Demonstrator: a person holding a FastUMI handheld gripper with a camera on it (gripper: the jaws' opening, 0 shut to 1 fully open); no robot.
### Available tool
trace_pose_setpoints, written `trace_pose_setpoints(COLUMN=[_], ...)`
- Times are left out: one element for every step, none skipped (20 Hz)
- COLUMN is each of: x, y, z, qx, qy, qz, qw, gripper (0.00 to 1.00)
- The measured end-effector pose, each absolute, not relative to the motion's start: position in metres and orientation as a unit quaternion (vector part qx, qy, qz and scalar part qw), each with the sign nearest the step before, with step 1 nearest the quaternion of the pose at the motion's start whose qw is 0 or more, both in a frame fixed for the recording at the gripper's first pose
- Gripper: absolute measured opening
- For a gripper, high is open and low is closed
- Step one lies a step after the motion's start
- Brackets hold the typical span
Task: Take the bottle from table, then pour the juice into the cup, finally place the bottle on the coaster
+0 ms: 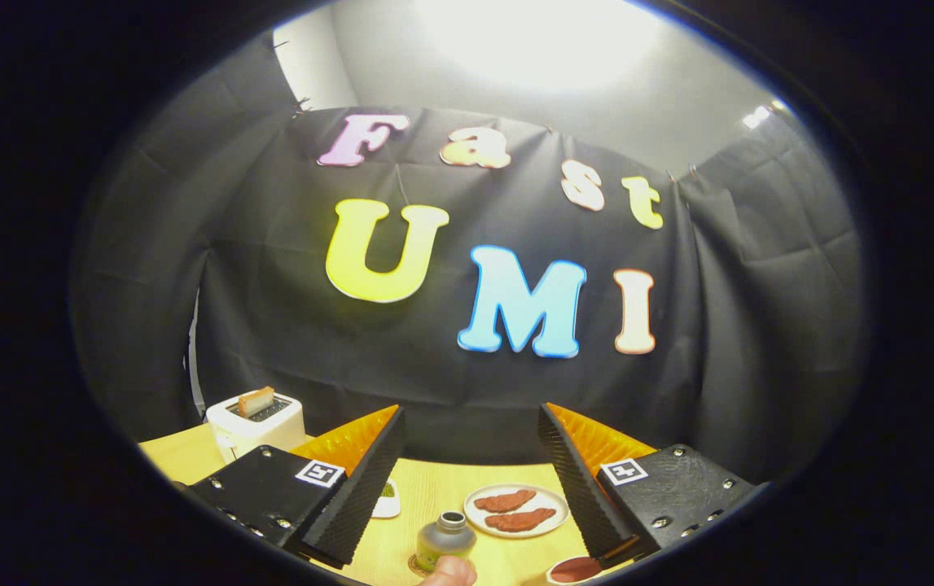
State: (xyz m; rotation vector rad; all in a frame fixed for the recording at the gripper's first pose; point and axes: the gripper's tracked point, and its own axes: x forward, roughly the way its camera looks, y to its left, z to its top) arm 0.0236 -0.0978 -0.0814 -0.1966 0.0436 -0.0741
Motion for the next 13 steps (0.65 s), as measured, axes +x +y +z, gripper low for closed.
trace_pose_setpoints(x=[0.023, 0.021, 0.021, 0.020, 0.018, 0.017, 0.015, 0.015, 0.013, 0.011, 0.009, 0.008, 0.007], y=[-0.089, -0.081, -0.074, -0.072, -0.073, -0.075, -0.072, -0.066, -0.065, -0.070, -0.073, -0.077, -0.078], z=[-0.065, -0.050, -0.037, -0.026, -0.019, -0.013, -0.008, -0.003, -0.003, -0.008, -0.012, -0.015, -0.016], qx=[-0.093, -0.081, -0.073, -0.072, -0.080, -0.085, -0.084, -0.079, -0.073, -0.070, -0.070, -0.068, -0.063], qy=[0.019, 0.015, 0.013, 0.014, 0.021, 0.024, 0.019, 0.009, 0.005, 0.009, 0.013, 0.020, 0.022], qz=[-0.026, -0.014, -0.002, 0.002, 0.000, -0.002, 0.003, 0.014, 0.021, 0.021, 0.021, 0.021, 0.025], qw=[0.995, 0.997, 0.997, 0.997, 0.997, 0.996, 0.996, 0.997, 0.997, 0.997, 0.997, 0.997, 0.997], gripper=[0.99, 0.99, 0.99, 0.99, 0.99, 0.99, 0.99, 0.99, 0.99, 0.99, 0.99, 0.99, 0.99])
